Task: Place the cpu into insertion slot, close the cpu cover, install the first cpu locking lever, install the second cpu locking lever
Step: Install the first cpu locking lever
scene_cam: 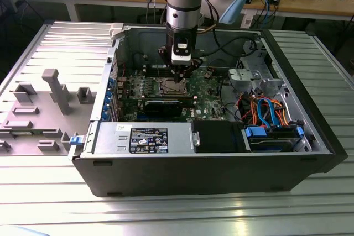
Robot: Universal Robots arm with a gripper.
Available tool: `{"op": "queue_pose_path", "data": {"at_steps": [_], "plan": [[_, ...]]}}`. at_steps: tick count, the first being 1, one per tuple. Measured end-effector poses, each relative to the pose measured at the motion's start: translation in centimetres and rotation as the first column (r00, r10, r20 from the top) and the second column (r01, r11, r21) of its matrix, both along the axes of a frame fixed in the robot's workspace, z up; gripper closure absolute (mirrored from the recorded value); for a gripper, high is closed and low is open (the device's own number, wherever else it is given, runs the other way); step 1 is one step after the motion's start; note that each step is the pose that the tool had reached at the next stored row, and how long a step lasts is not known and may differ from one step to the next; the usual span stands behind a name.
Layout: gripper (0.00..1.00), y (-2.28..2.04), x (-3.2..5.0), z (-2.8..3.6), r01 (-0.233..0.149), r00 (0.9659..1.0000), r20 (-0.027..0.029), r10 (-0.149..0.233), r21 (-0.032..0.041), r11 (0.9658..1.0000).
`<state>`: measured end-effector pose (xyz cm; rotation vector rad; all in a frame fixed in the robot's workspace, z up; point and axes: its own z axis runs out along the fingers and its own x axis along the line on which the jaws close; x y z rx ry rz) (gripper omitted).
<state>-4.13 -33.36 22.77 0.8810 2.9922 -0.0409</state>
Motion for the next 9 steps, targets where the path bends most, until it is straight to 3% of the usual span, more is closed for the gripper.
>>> {"op": "queue_pose_path", "data": {"at_steps": [9], "plan": [[0.89, 0.0, 0.0, 0.0, -0.016, 0.9999, 0.0, 0.016, 0.0, 0.9999]]}}
